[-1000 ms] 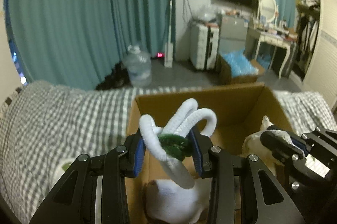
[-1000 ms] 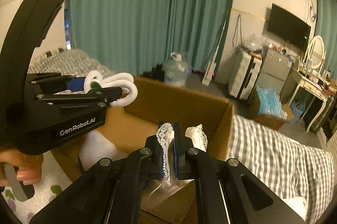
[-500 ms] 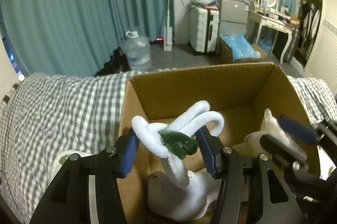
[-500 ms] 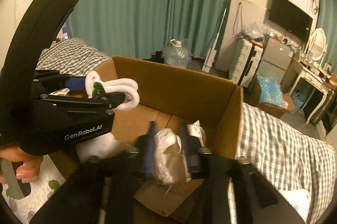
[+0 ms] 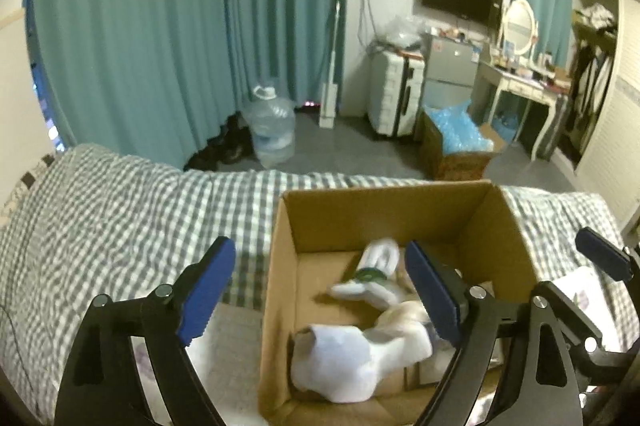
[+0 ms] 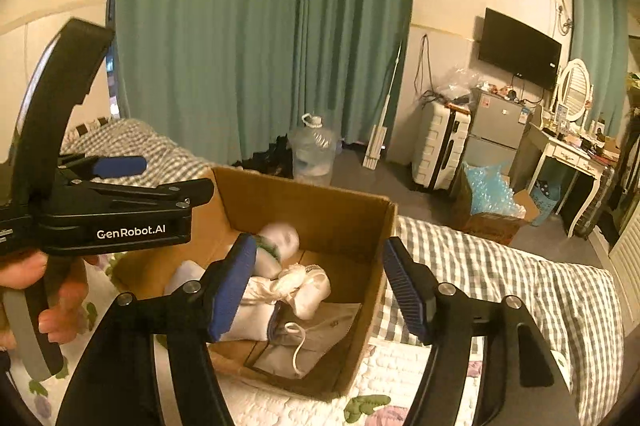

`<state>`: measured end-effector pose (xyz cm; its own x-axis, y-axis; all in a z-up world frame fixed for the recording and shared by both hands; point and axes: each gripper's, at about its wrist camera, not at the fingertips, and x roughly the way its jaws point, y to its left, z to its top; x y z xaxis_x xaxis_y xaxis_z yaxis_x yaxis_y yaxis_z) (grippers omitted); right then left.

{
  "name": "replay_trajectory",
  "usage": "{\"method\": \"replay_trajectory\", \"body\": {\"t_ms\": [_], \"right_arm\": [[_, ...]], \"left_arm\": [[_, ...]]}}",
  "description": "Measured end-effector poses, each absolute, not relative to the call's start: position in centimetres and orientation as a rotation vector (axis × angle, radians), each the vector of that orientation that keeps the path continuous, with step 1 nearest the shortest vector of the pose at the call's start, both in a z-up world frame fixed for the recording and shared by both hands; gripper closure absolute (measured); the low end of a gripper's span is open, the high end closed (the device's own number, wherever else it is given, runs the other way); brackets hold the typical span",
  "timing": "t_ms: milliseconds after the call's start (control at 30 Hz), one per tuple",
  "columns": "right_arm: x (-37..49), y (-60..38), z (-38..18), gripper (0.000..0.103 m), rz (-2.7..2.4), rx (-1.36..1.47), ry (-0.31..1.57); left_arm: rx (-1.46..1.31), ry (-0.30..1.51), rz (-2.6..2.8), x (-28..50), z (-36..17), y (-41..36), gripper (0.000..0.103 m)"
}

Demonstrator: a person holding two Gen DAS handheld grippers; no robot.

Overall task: Organize soft objects
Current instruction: 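Withdraw both tools from the box toward the remaining items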

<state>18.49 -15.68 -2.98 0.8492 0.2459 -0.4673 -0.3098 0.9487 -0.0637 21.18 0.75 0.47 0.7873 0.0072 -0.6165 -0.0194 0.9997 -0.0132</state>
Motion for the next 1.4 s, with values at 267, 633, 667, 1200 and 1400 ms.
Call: {"method": "replay_trajectory", "body": {"t_ms": [267,633,667,1200,1400], "right_arm": [[14.6,-17.2,0.1,0.030,0.278,-0.116,0.394],[8.1,-19.4,5.2,0.009,0.271,-0.063,0.294],[7.6,-19.6,5.5,0.008,0.273,-0.059,0.291],[1.6,-20.6,7.3,0.000,0.300,-0.063,0.257],[1.4,-21.5,6.0,0.000,0.303,-0.057,0.280]], "left_arm": [[-0.034,0.581,0.023,17.7,3.8,1.8,0.015],[-0.041,0.455,0.030,11.4,7.9,2.8,0.015],[-0.032,0.441,0.036,10.7,8.2,2.8,0.015],[-0.058,0.370,0.116,3.7,9.4,3.5,0.006],[-0.040,0.415,0.106,2.9,7.7,3.1,0.006]]}}
